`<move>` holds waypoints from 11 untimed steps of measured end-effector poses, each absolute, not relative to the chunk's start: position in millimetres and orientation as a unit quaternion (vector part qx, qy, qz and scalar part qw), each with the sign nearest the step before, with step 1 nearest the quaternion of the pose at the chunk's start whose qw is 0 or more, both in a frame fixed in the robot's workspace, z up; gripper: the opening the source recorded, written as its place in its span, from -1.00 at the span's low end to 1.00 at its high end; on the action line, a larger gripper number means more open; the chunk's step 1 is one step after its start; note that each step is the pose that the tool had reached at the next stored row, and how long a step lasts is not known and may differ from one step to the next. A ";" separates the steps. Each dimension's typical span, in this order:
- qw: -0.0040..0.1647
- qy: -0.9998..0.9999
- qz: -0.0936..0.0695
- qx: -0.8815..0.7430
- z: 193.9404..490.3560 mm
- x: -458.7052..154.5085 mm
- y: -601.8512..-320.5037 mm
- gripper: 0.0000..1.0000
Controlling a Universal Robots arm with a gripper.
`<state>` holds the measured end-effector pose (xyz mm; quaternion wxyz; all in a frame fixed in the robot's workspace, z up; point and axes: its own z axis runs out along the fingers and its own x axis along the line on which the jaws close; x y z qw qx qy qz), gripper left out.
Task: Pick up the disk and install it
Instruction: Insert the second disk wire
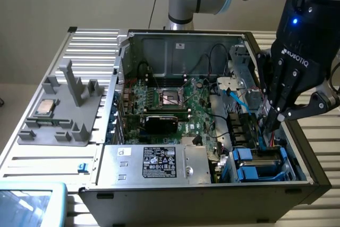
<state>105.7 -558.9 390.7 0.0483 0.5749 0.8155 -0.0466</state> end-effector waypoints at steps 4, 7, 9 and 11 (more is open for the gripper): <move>0.050 0.835 -0.045 0.546 390.6 105.7 -559.0 -0.79; 0.051 0.850 -0.043 0.523 390.6 105.7 -559.0 -0.79; 0.052 0.859 -0.043 0.507 390.5 105.8 -559.0 -0.79; 0.053 0.868 -0.042 0.492 390.5 105.7 -558.9 -0.79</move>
